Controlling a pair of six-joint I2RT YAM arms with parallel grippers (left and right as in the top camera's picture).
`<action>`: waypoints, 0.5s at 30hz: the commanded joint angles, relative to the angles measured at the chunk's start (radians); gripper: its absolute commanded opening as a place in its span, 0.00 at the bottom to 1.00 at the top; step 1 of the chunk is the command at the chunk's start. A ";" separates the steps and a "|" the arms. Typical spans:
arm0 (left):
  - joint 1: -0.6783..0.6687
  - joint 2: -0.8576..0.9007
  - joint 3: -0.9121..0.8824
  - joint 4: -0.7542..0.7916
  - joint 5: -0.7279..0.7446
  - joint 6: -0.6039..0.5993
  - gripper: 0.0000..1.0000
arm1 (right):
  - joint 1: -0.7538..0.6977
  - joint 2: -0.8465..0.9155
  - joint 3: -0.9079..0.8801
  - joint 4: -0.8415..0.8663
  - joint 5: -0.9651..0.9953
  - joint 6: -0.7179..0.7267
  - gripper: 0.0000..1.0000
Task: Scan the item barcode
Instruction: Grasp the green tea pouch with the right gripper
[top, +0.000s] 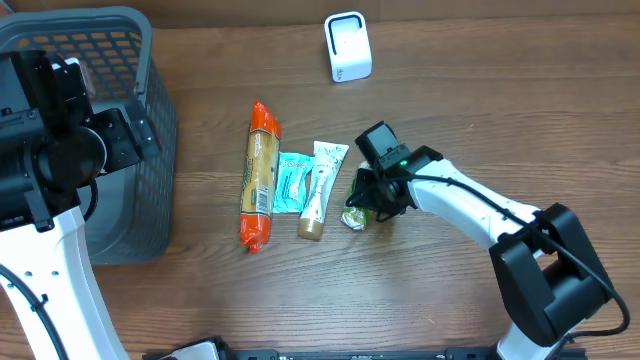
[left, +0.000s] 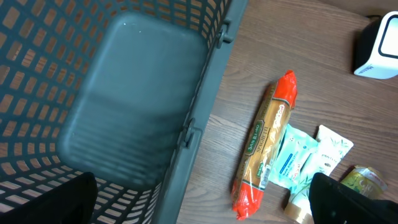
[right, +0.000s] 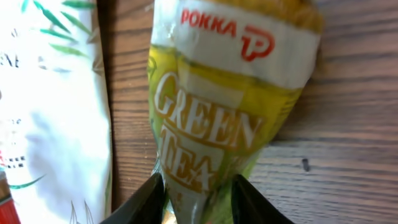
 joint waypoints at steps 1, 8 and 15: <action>0.002 0.002 -0.004 0.003 0.008 -0.007 1.00 | 0.004 0.012 0.019 0.000 0.006 0.002 0.32; 0.002 0.002 -0.003 0.003 0.008 -0.007 0.99 | 0.001 0.013 0.020 -0.049 -0.030 -0.018 0.04; 0.002 0.002 -0.003 0.003 0.008 -0.007 1.00 | -0.108 -0.002 0.042 -0.079 -0.581 -0.620 0.04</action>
